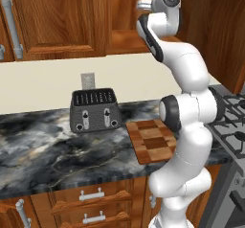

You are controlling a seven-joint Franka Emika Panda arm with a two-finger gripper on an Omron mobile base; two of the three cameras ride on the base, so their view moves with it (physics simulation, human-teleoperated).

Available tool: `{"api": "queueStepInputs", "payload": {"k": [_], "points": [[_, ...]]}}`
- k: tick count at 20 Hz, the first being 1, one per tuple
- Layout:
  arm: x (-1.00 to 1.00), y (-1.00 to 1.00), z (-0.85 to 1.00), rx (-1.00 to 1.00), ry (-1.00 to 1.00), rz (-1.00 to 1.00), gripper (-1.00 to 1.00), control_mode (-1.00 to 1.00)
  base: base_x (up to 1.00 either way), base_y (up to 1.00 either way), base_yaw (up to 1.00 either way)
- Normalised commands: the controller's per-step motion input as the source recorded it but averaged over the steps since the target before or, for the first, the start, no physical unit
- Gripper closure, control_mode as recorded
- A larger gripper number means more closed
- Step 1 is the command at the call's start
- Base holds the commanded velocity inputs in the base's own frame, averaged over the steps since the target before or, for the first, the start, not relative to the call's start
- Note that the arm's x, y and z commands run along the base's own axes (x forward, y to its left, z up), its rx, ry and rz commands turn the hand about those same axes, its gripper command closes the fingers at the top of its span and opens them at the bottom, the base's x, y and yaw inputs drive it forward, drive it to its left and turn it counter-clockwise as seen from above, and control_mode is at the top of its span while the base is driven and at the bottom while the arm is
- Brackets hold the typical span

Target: Grab the spray bottle from the cabinet, then place it next to the cutting board for sanitizing. Then grab the dish brush from the countertop next to the sink and place it next to the cutting board.

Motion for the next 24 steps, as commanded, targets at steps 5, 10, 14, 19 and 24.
{"api": "queueStepInputs", "payload": {"k": [5, 10, 14, 19, 24], "points": [[0.02, -0.01, 0.00, 0.02, 0.03, 0.00, 1.00, -1.00, 0.00, 0.00, 0.00], [-0.13, 0.00, 0.07, 0.03, 0.00, 0.00, 1.00, -1.00, 0.00, 0.00, 0.00], [-0.44, 0.00, 0.00, 0.01, 0.00, 0.00, 1.00, -1.00, 0.00, 0.00, 0.00], [-0.86, 0.00, 0.00, 0.03, -0.03, 0.00, 1.00, -1.00, 0.00, 0.00, 0.00], [-1.00, 0.48, -0.05, 0.05, -0.15, 0.00, 1.00, -1.00, 0.00, 0.00, 0.00]]}}
